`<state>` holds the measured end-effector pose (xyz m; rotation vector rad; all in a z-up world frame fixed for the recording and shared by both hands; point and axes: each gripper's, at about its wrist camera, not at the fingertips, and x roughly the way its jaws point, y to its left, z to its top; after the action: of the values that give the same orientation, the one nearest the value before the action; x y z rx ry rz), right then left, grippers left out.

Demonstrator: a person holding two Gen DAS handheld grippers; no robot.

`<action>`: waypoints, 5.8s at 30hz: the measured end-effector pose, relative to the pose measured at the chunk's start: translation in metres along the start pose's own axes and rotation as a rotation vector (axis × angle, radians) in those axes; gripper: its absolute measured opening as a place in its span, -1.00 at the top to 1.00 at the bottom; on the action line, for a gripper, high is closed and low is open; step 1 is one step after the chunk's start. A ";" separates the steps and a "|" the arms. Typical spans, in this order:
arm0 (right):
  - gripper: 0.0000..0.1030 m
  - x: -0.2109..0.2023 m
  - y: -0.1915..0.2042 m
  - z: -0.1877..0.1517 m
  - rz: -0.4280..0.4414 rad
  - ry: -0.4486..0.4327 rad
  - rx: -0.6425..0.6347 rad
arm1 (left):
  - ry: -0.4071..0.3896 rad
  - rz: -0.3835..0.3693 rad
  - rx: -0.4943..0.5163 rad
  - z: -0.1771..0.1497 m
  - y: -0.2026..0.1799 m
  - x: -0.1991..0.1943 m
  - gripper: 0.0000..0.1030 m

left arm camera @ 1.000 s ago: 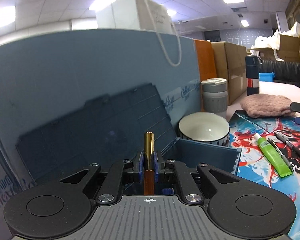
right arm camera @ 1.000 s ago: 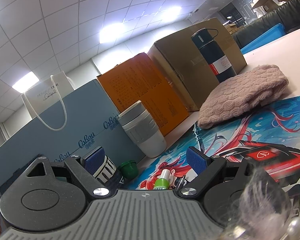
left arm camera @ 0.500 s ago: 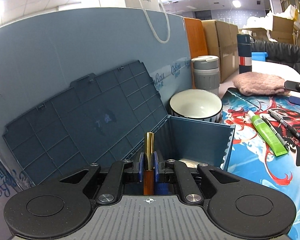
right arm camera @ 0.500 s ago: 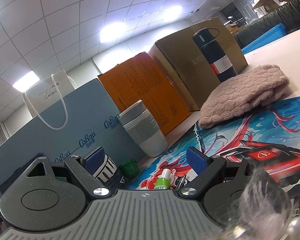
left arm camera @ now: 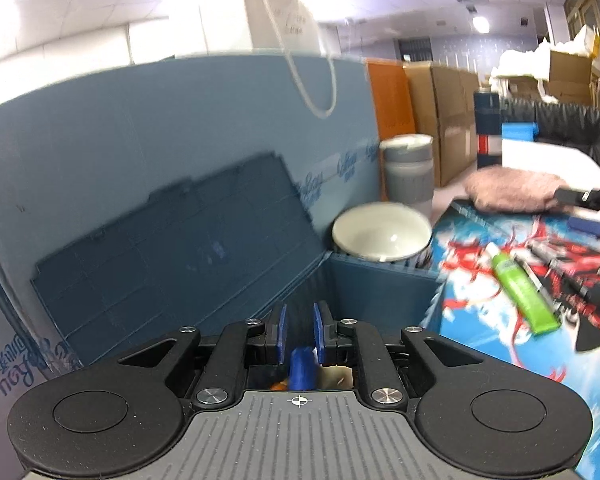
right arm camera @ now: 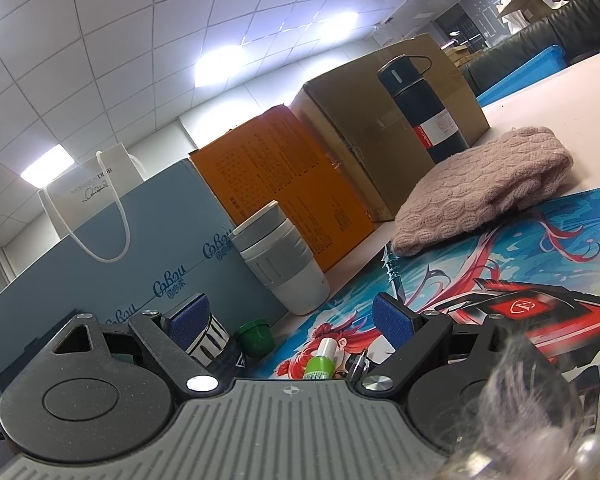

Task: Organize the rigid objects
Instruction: 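Move the right tool to the black pen and close on it, then lift the black pen with the right tool over the blue box, then lower the black pen into the box and open the right tool, then move the left tool over the green tube on the mat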

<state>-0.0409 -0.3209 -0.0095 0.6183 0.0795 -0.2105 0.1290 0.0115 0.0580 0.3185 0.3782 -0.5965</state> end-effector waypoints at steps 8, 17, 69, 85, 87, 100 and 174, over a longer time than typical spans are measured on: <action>-0.72 -0.010 -0.019 0.007 -0.050 -0.057 0.111 | -0.205 -0.057 -0.108 0.007 -0.042 -0.030 0.65; -0.72 0.006 -0.027 0.027 -0.196 0.129 0.041 | -0.212 -0.037 -0.228 0.020 -0.077 -0.036 -0.56; 0.81 0.026 0.187 0.045 0.351 0.264 -0.241 | -0.253 0.109 -0.709 -0.039 0.052 -0.088 -0.89; 0.81 0.121 0.236 -0.065 0.419 0.575 0.009 | -0.234 0.130 -0.779 -0.055 0.071 -0.084 -0.89; 0.81 0.129 0.237 -0.071 0.400 0.595 0.006 | -0.228 0.133 -0.780 -0.055 0.071 -0.083 -0.89; 0.78 0.137 0.236 -0.077 0.332 0.620 -0.058 | -0.213 0.135 -0.781 -0.057 0.072 -0.080 -0.89; -0.67 -0.001 -0.029 0.038 -0.097 -0.182 0.097 | -0.017 -0.305 -0.124 0.026 -0.161 0.054 -0.88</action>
<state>-0.0475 -0.3654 0.0048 0.6900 -0.0768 -0.3652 0.0812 -0.1504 0.0287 0.1364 0.4495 -0.8702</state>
